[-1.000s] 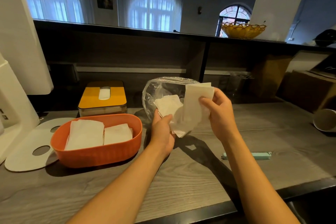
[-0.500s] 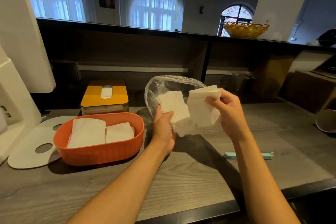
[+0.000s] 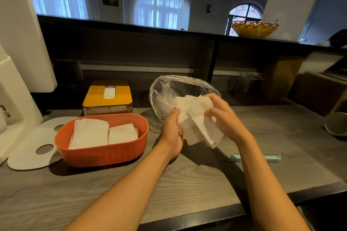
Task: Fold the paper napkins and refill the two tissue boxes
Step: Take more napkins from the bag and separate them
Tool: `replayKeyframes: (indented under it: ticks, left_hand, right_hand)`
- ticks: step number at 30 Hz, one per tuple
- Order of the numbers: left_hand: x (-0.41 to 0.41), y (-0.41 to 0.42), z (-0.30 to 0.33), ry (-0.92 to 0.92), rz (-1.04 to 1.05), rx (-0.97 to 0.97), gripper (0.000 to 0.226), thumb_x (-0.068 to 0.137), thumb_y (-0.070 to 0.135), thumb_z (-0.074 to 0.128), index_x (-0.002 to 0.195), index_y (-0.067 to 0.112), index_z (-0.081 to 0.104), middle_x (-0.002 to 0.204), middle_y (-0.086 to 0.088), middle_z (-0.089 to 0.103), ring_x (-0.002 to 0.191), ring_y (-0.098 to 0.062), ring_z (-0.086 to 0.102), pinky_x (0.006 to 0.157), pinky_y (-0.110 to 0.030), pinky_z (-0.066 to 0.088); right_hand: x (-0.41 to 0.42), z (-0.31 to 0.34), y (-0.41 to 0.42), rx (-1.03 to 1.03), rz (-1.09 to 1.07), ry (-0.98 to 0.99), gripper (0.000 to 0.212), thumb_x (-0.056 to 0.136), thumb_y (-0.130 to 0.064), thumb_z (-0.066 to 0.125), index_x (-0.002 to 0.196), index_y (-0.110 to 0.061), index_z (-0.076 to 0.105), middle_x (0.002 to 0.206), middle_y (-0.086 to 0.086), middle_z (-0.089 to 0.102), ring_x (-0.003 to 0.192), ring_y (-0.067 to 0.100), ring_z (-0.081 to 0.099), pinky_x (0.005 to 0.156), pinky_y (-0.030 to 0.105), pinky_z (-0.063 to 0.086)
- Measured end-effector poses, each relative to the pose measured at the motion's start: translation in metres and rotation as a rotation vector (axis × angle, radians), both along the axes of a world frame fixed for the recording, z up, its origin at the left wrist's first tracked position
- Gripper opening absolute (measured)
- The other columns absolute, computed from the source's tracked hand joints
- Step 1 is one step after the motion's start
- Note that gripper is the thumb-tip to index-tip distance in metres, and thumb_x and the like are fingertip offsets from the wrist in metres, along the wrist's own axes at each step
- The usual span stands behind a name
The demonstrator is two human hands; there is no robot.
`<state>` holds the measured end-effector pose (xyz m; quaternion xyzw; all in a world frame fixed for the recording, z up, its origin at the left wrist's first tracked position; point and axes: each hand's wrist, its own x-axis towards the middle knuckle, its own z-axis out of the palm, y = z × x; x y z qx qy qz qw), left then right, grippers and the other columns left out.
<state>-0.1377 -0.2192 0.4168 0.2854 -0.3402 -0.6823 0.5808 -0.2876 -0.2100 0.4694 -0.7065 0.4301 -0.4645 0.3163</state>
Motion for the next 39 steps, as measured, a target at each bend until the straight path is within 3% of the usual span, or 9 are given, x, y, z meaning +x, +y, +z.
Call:
replayKeyframes:
  ticks: [3,10,15,20,23,26,32,35,39]
  left_hand:
    - [-0.003,0.001,0.000,-0.084,0.049,-0.057,0.027,0.107,0.018,0.041,0.120,0.020,0.064,0.104,-0.006,0.076,0.093,-0.020,0.072,0.083,-0.039,0.058]
    - [-0.001,0.001,0.004,-0.058,0.186,-0.034,0.030,0.109,0.021,0.039,0.133,0.019,0.057,0.119,-0.009,0.070,0.103,-0.023,0.069,0.079,-0.035,0.058]
    - [0.002,-0.002,0.007,0.054,0.243,-0.022,0.024,0.109,0.020,0.039,0.121,0.025,0.058,0.115,-0.006,0.070,0.103,-0.022,0.070,0.087,-0.040,0.058]
    - [0.007,-0.005,0.006,0.224,0.212,0.081,0.033,0.108,0.025,0.041,0.140,0.023,0.049,0.121,-0.003,0.067,0.108,-0.024,0.066,0.092,-0.045,0.054]
    - [0.006,-0.006,0.006,0.307,0.170,0.152,0.041,0.108,0.036,0.040,0.145,0.022,0.048,0.139,-0.010,0.060,0.124,-0.033,0.059,0.101,-0.049,0.049]
    - [0.006,-0.005,0.004,0.287,0.086,0.154,0.047,0.105,0.050,0.036,0.136,0.022,0.058,0.131,-0.010,0.067,0.119,-0.033,0.063,0.097,-0.046,0.052]
    - [0.004,-0.004,0.004,0.077,0.170,0.110,0.041,0.106,0.012,0.042,0.144,0.025,0.049,0.130,-0.010,0.065,0.111,-0.031,0.065,0.091,-0.047,0.055]
    - [0.006,-0.005,0.004,0.099,0.219,0.126,0.038,0.107,0.012,0.043,0.143,0.023,0.049,0.129,-0.009,0.065,0.110,-0.029,0.065,0.091,-0.047,0.055]
    - [0.005,-0.008,0.000,0.119,0.204,0.113,0.032,0.107,0.025,0.045,0.137,0.027,0.054,0.118,-0.009,0.071,0.102,-0.029,0.070,0.079,-0.045,0.059]
  right_hand:
    - [0.003,-0.006,-0.006,0.031,-0.086,0.147,0.030,0.093,-0.007,0.061,0.107,-0.032,0.054,0.103,-0.018,0.059,0.088,-0.005,0.060,0.070,0.013,0.046]
    - [0.000,-0.013,-0.012,0.044,-0.152,0.170,0.023,0.089,-0.023,0.073,0.108,-0.030,0.064,0.113,-0.013,0.062,0.106,0.006,0.058,0.084,0.021,0.047]
    - [0.000,-0.010,-0.007,0.076,-0.186,0.202,0.029,0.087,-0.025,0.075,0.106,-0.040,0.060,0.105,-0.017,0.064,0.096,0.008,0.064,0.071,0.021,0.052]
    - [-0.011,-0.006,-0.003,0.219,-0.215,0.075,0.016,0.092,-0.026,0.067,0.108,-0.024,0.065,0.103,-0.002,0.067,0.098,0.021,0.065,0.080,0.034,0.055]
    - [-0.016,-0.001,0.002,0.224,-0.162,-0.222,0.018,0.094,-0.020,0.062,0.112,-0.017,0.065,0.109,0.007,0.067,0.105,0.030,0.065,0.077,0.039,0.057]
    - [-0.012,0.004,0.006,0.243,-0.052,-0.494,0.031,0.095,-0.017,0.059,0.126,-0.017,0.055,0.112,0.007,0.066,0.097,0.023,0.070,0.069,0.034,0.059]
    - [-0.002,0.005,0.005,0.207,-0.137,-0.559,0.023,0.097,-0.017,0.059,0.119,-0.022,0.056,0.110,0.009,0.065,0.087,0.019,0.072,0.065,0.032,0.060]
    - [0.000,0.005,0.006,0.256,-0.150,-0.701,0.025,0.098,-0.020,0.058,0.124,-0.017,0.057,0.110,0.012,0.069,0.084,0.022,0.073,0.061,0.034,0.060]
    - [0.030,-0.009,0.004,0.265,-0.165,-0.446,0.015,0.097,-0.015,0.060,0.112,-0.020,0.062,0.104,0.009,0.072,0.092,0.025,0.072,0.068,0.036,0.060]
